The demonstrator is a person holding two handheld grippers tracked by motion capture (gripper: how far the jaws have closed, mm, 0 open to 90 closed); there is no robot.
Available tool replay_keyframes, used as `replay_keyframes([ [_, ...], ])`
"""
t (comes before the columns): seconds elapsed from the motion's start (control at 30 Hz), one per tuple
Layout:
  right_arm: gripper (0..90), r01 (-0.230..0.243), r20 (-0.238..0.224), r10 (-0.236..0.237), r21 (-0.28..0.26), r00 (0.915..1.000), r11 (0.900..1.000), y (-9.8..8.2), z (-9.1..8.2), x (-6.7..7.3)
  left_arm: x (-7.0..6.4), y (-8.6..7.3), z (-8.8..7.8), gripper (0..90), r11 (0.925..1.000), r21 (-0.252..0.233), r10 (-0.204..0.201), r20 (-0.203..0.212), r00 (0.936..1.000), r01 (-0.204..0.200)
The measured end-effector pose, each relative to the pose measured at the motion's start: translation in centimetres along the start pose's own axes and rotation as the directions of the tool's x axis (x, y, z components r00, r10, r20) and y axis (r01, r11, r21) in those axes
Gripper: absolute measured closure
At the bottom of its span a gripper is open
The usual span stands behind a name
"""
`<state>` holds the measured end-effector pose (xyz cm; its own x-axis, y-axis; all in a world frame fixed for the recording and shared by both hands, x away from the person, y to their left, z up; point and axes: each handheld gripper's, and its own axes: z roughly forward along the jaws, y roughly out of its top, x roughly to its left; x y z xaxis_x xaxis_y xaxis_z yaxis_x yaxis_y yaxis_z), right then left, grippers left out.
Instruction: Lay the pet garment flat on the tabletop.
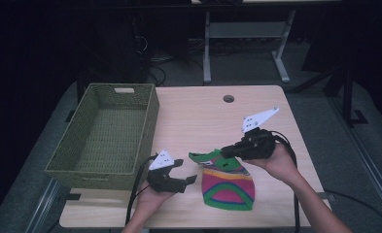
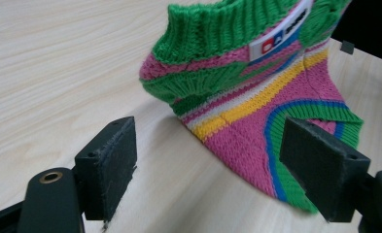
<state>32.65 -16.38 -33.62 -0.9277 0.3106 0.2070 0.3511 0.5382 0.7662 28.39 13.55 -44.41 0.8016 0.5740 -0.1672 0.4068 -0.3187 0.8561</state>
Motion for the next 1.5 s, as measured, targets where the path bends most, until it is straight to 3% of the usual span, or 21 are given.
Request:
replay_keyframes([
  [0.4, 84.5, 0.02, -0.016, -0.02, 0.002, 0.9997, 1.0, 0.4, -0.3, 0.4, 1.0, 0.3, 1.8, 21.6, 0.9998, -0.019, 0.01, 0.016, 0.9998, -0.009],
  [0.63, 84.5, 0.025, -0.017, -0.025, 0.004, 0.9995, 1.0, 0.4, -0.6, 0.3, 1.6, 0.8, 3.1, 23.9, 0.9988, -0.015, 0.046, 0.045, 0.9979, -0.046],
  [0.7, 84.5, 0.029, -0.014, -0.029, 0.006, 0.9995, 1.0, 0.5, -0.6, 0.2, 1.5, 0.8, 3.5, 29.9, 0.9971, -0.01, 0.075, 0.033, 0.9966, -0.075],
  [0.93, 84.5, 0.02, -0.006, -0.02, 0.012, 0.9998, 1.0, 0.4, -0.8, -0.1, 1.6, 1.0, 3.5, 57.2, 0.9944, -0.045, 0.097, 0.035, 0.9947, -0.096],
  [1.13, 84.5, 0.011, 0.013, -0.011, 0.007, 0.9999, 1.0, 0.0, -1.4, -0.6, 1.4, 1.8, 3.1, 78.5, 0.9879, -0.048, 0.149, 0.037, 0.9881, -0.147],
  [1.27, 84.5, 0.006, 0.036, -0.007, 0.01, 0.9993, 1.0, -0.3, -1.8, -0.9, 1.0, 2.7, 3.0, 82.5, 0.9835, -0.038, 0.178, 0.035, 0.9833, -0.177],
  [1.5, 84.5, -0.009, 0.075, 0.01, -0.006, 0.9972, 1.0, -0.9, -2.9, -1.7, 0.9, 4.1, 2.8, 83.2, 0.9838, -0.006, 0.179, 0.012, 0.9837, -0.179],
])
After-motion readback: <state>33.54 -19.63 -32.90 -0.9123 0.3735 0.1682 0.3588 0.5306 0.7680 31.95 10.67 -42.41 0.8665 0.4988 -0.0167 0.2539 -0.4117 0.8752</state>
